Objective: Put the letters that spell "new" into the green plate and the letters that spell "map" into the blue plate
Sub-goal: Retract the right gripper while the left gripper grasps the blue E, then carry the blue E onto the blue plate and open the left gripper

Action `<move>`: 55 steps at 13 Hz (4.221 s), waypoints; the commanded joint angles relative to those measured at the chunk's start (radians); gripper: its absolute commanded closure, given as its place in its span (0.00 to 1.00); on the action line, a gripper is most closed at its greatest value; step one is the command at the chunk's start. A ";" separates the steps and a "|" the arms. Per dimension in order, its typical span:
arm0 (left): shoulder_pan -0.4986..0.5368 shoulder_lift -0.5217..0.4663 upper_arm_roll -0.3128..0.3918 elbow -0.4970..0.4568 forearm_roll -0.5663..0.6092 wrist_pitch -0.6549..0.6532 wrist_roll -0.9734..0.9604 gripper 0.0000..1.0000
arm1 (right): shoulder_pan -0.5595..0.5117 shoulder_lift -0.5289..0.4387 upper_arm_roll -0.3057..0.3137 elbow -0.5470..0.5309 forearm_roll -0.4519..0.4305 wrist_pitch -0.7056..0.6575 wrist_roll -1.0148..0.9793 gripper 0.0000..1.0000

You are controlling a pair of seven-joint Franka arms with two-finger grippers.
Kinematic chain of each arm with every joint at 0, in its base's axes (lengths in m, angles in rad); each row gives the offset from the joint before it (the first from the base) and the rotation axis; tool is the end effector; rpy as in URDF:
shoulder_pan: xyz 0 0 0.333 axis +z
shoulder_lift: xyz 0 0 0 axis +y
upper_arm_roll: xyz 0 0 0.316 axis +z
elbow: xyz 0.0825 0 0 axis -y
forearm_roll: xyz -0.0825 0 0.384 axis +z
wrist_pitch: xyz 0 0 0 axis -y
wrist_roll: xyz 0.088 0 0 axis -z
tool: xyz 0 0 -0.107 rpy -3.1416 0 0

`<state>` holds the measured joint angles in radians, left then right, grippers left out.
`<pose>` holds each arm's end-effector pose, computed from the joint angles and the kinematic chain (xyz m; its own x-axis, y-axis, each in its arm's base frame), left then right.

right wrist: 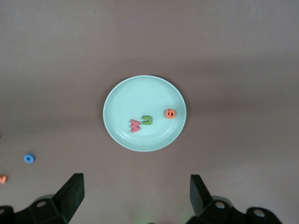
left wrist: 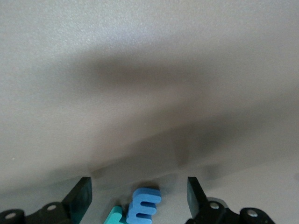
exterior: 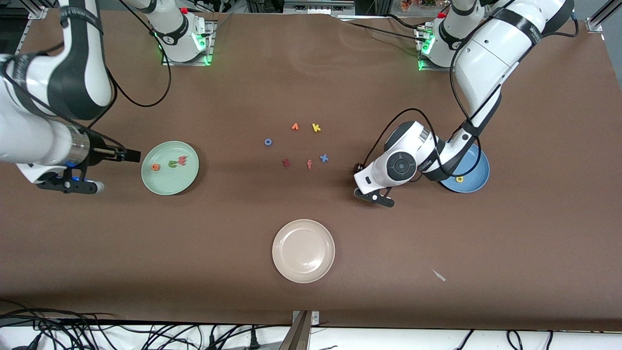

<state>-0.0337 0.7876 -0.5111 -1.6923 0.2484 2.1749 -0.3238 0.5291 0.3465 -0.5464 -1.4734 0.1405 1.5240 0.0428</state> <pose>0.5749 -0.3056 0.1687 0.9280 -0.2923 -0.2311 -0.2724 -0.9553 0.1147 0.6235 0.0490 0.4850 0.9680 -0.0704 -0.2410 -0.0600 -0.9969 0.0500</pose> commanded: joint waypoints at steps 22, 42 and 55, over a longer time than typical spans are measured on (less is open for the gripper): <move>0.009 -0.011 -0.007 -0.056 0.028 -0.034 -0.021 0.47 | -0.618 -0.402 0.582 -0.211 -0.138 0.062 -0.087 0.00; 0.093 -0.117 -0.017 0.077 0.011 -0.427 0.039 0.80 | -0.627 -0.386 0.576 -0.209 -0.090 0.076 -0.087 0.00; 0.420 -0.096 -0.004 0.016 0.121 -0.521 0.399 0.00 | -0.606 -0.386 0.586 -0.208 -0.104 0.079 -0.089 0.00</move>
<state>0.3809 0.7114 -0.4981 -1.6790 0.3559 1.6587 0.0630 -0.0843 -0.0459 0.0330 -1.7001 0.0304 1.6083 -0.0322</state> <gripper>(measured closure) 0.577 0.000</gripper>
